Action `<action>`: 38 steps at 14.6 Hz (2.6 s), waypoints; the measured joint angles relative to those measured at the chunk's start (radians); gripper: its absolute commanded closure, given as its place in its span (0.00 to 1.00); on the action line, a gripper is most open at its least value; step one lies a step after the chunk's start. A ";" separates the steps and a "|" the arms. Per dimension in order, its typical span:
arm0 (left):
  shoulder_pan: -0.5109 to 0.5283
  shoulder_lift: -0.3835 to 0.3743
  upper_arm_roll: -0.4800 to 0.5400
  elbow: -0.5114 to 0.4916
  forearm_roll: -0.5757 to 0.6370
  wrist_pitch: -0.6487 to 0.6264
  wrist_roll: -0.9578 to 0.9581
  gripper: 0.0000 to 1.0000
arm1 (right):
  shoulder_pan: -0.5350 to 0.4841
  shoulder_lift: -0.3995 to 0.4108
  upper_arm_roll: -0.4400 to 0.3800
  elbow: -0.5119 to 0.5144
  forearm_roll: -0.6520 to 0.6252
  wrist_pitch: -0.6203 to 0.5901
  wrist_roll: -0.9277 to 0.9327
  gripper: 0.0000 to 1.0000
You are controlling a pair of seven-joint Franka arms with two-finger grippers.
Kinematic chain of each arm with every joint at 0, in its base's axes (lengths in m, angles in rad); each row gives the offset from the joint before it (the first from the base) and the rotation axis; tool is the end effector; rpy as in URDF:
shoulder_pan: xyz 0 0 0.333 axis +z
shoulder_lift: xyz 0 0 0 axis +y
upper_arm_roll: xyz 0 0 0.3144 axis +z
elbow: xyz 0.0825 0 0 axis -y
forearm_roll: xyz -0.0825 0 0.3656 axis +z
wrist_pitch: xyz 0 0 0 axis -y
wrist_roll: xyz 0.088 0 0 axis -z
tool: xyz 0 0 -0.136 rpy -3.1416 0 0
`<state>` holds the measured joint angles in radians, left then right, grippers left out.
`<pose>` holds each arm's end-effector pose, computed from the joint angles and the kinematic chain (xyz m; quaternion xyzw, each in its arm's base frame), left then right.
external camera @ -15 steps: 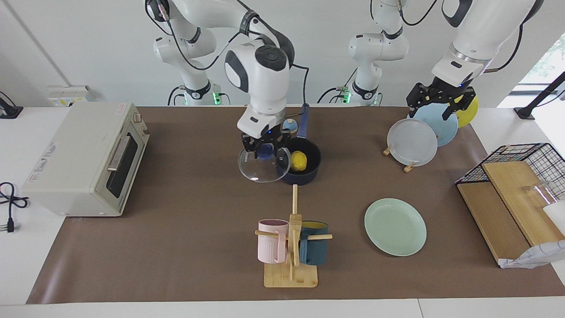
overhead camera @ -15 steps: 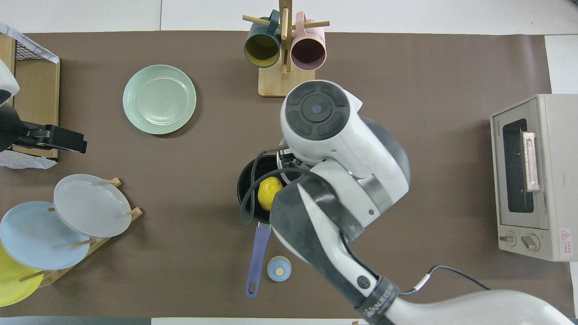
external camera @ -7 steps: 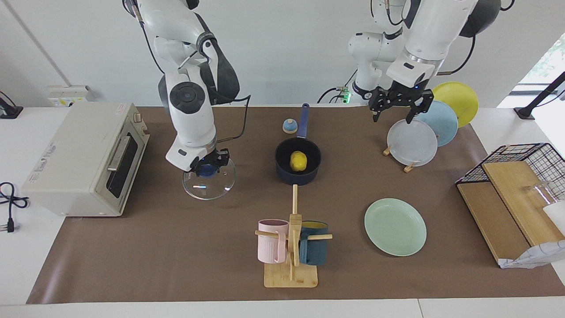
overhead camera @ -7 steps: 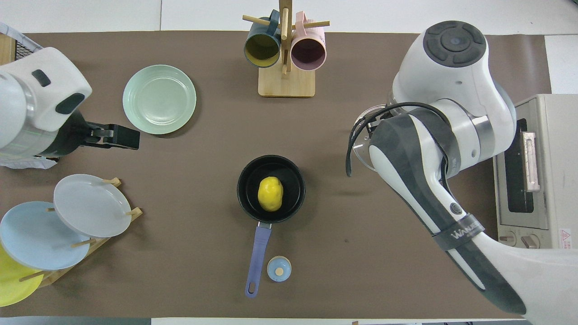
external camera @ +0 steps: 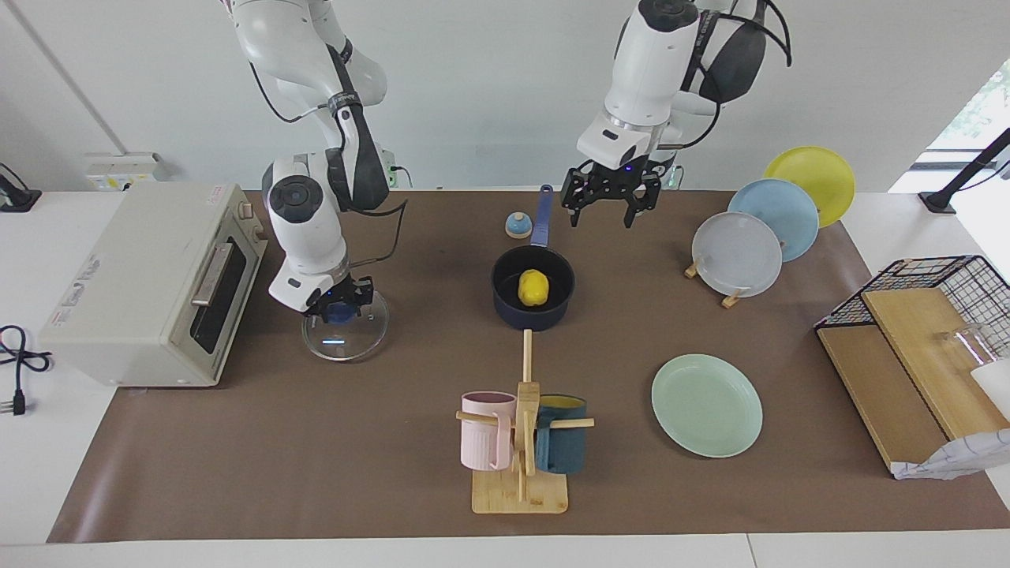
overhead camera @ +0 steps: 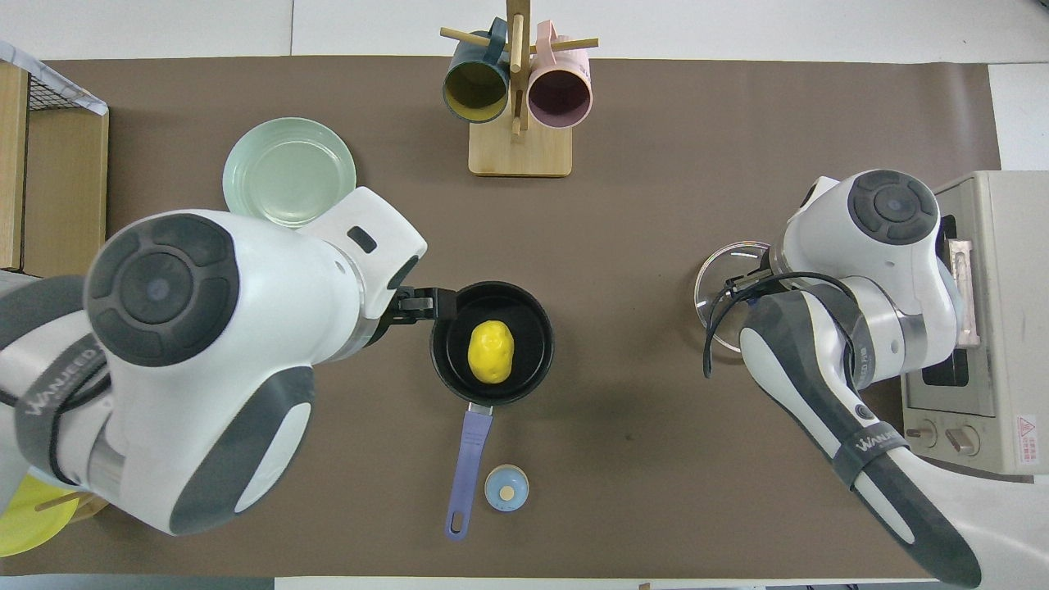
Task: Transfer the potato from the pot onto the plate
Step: 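Set the lid down near the toaster while the left gripper reaches the saucepan, then grasp the yellow potato inside the saucepan with the left gripper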
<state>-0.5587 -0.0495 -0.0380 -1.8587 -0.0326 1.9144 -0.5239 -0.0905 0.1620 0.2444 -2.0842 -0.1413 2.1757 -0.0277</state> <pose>0.4475 -0.3083 0.5189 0.9980 -0.0317 0.0367 0.0404 0.5427 0.0739 0.3267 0.9901 0.1314 -0.0296 0.0391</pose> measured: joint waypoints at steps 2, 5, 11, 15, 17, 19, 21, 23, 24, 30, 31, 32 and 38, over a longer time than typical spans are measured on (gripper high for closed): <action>-0.040 0.053 0.001 -0.038 0.000 0.082 -0.059 0.00 | 0.000 -0.013 0.000 -0.033 0.000 0.040 -0.003 0.46; -0.067 0.172 0.001 -0.047 0.000 0.177 -0.087 0.00 | -0.006 -0.028 -0.002 -0.070 0.000 0.084 -0.015 0.00; -0.100 0.225 0.001 -0.070 0.000 0.229 -0.052 0.00 | -0.009 -0.043 -0.005 -0.023 0.003 0.042 -0.016 0.00; -0.104 0.226 0.002 -0.106 0.000 0.269 -0.047 0.00 | -0.008 -0.057 -0.006 0.187 0.051 -0.217 -0.016 0.00; -0.110 0.228 0.001 -0.131 0.000 0.302 -0.043 0.00 | -0.008 -0.062 -0.018 0.298 0.057 -0.363 -0.016 0.00; -0.120 0.242 0.001 -0.146 0.000 0.327 -0.043 0.00 | -0.005 -0.065 -0.060 0.394 0.062 -0.491 -0.016 0.00; -0.130 0.262 0.001 -0.150 0.000 0.341 -0.043 0.00 | 0.009 -0.076 -0.116 0.453 0.075 -0.571 -0.015 0.00; -0.140 0.275 0.001 -0.150 0.000 0.347 -0.043 0.00 | 0.022 -0.097 -0.153 0.468 0.079 -0.611 -0.013 0.00; -0.142 0.279 0.001 -0.150 0.000 0.347 -0.043 0.00 | 0.025 -0.107 -0.167 0.469 0.079 -0.622 -0.011 0.00; -0.144 0.291 0.001 -0.160 0.000 0.348 -0.043 0.00 | 0.070 -0.110 -0.237 0.478 0.082 -0.654 0.049 0.00; -0.145 0.292 0.001 -0.165 0.000 0.351 -0.043 0.00 | 0.095 -0.108 -0.262 0.489 0.082 -0.671 0.053 0.00; -0.148 0.296 0.000 -0.169 0.000 0.357 -0.043 0.00 | 0.117 -0.106 -0.288 0.500 0.083 -0.684 0.055 0.00; -0.157 0.311 0.001 -0.174 0.000 0.385 -0.044 0.60 | 0.124 -0.108 -0.326 0.526 0.115 -0.715 0.057 0.00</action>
<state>-0.7158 0.2610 -0.0369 -2.0324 -0.0324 2.2998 -0.5675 0.0339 0.0537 -0.0811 -1.5583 -0.0263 1.4612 0.0294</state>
